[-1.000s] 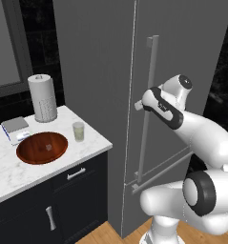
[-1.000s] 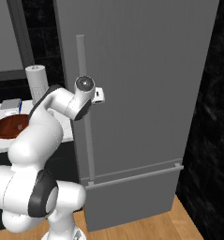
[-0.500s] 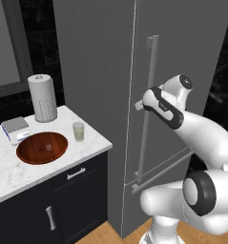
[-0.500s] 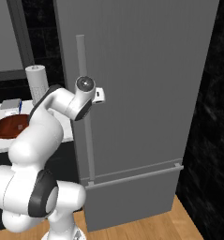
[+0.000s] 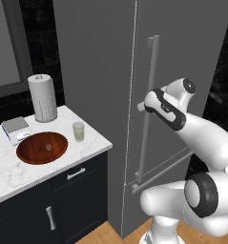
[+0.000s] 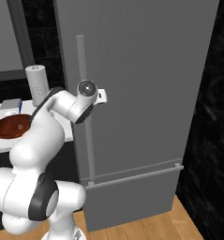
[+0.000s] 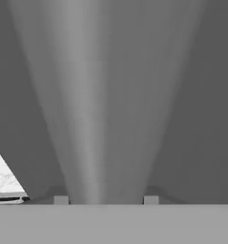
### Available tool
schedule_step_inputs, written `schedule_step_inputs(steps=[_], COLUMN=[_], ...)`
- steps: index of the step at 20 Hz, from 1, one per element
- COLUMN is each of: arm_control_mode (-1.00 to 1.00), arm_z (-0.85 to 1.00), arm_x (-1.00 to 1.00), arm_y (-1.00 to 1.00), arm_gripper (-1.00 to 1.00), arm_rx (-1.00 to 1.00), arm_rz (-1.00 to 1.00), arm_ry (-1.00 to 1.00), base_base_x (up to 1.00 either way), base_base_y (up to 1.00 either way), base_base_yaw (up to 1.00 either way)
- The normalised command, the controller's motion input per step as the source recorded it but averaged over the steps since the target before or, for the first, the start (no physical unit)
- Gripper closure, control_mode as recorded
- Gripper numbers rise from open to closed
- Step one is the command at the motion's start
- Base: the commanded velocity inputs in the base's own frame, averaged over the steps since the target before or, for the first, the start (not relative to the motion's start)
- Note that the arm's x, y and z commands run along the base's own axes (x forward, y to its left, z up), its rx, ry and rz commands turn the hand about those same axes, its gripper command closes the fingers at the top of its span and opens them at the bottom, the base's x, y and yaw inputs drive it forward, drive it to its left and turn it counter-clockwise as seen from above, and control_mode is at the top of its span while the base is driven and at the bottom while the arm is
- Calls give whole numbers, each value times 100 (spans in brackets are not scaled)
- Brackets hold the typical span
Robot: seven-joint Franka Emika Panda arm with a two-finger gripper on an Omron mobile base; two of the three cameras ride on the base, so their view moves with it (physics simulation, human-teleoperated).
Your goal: Grab a lemon wedge from the fridge and one ice cube from the ice bowl, and put them in the glass of lemonade.
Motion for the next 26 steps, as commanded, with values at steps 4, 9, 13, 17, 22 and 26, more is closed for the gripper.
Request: schedule_step_inputs(steps=[4,9,13,17,22,26], arm_control_mode=[-100,-100,-100,-100,-100,-100], arm_z=[0,9,0,4,14,-5], arm_x=[0,-2,-14,-22,-16,-42], arm_y=[-61,-74,-83,-92,-98,-99], arm_gripper=[100,100,100,100,100,100], arm_rx=[0,0,1,3,3,9], arm_rz=[-3,-5,-5,-8,-13,-16], arm_ry=[-9,-2,-8,-8,-2,-20], base_base_x=[0,0,0,0,0,0], base_base_y=[0,0,0,0,0,0], base_base_yaw=[0,0,0,0,0,0])
